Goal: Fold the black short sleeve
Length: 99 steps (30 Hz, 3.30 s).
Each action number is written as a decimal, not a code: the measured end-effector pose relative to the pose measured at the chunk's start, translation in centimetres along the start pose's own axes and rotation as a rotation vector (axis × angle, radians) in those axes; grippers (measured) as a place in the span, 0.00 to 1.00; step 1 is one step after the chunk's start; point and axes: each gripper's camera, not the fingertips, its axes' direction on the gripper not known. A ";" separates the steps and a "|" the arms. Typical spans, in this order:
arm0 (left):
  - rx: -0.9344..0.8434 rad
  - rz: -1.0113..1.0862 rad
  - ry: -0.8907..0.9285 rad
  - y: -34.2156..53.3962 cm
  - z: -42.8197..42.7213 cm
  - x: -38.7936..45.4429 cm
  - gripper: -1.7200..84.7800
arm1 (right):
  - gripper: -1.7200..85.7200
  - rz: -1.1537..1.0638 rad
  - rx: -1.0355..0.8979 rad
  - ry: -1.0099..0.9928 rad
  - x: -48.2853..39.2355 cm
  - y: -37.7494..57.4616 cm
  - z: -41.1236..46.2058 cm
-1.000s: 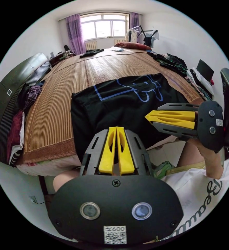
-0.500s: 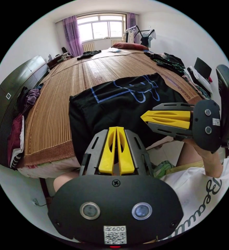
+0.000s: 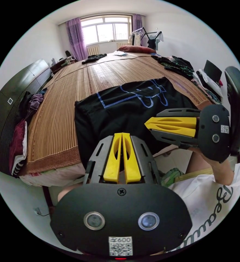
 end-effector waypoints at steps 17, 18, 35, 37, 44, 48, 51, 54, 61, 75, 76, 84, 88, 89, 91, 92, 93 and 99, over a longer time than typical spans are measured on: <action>0.042 -0.079 0.011 1.3 -5.8 -2.1 0.02 | 0.01 -0.110 -0.007 0.026 -1.3 3.7 5.9; 0.040 -0.083 0.010 1.3 -6.0 -2.2 0.02 | 0.01 -0.122 -0.009 0.046 -1.5 3.8 6.0; 0.014 -0.152 0.005 -2.5 -13.2 -4.9 0.02 | 0.17 -0.235 0.075 -0.088 -6.9 7.4 8.7; 0.009 -0.151 0.006 -3.2 -14.1 -5.1 0.02 | 0.18 -0.271 0.039 -0.069 -8.3 8.0 10.0; -0.002 -0.189 0.013 -5.3 -18.4 -8.0 0.03 | 0.24 -0.307 0.068 -0.003 -11.8 10.3 12.6; -0.003 -0.186 0.003 -6.8 -21.1 -9.4 0.03 | 0.24 -0.341 0.120 0.069 -13.2 11.3 12.7; 0.006 -0.206 -0.016 -7.8 -22.8 -11.3 0.05 | 0.24 -0.315 0.157 0.049 -13.2 11.5 11.9; -0.007 -0.277 0.099 -7.1 -23.7 -16.2 0.08 | 0.23 -0.265 0.179 0.009 -12.1 11.3 10.6; 0.028 -0.405 0.469 -5.7 -27.2 -26.5 0.15 | 0.23 -0.121 0.290 -0.057 -7.9 12.3 6.7; 0.064 -0.477 0.835 -10.5 -33.2 -31.9 0.05 | 0.29 -0.228 0.248 -0.102 -11.8 11.8 4.8; 0.116 -0.478 0.857 -11.5 -35.3 -32.2 0.05 | 0.29 -0.232 0.246 -0.099 -12.7 11.2 4.7; 0.203 -0.422 0.904 -19.9 -43.0 -32.9 0.04 | 0.24 -0.263 0.263 0.043 -16.3 3.8 2.2; 0.213 -0.402 0.899 -23.4 -44.8 -33.0 0.05 | 0.17 -0.180 0.144 0.096 -16.3 0.2 1.3; 0.216 -0.396 0.892 -24.3 -45.3 -33.0 0.05 | 0.14 -0.166 0.137 0.068 -16.2 -0.7 0.5; 0.214 -0.372 0.868 -25.6 -45.8 -32.9 0.05 | 0.07 -0.141 0.131 0.070 -16.0 -1.7 -0.6; 0.222 -0.345 0.862 -26.4 -46.1 -32.9 0.06 | 0.03 -0.149 0.145 0.069 -15.9 -2.1 -1.6; 0.223 -0.339 0.868 -26.7 -46.1 -33.1 0.07 | 0.03 -0.142 0.147 0.062 -15.8 -2.3 -2.0; 0.120 -0.487 0.763 -30.9 -42.0 -38.5 0.24 | 0.01 -0.083 0.233 -0.044 -14.0 -2.2 -8.2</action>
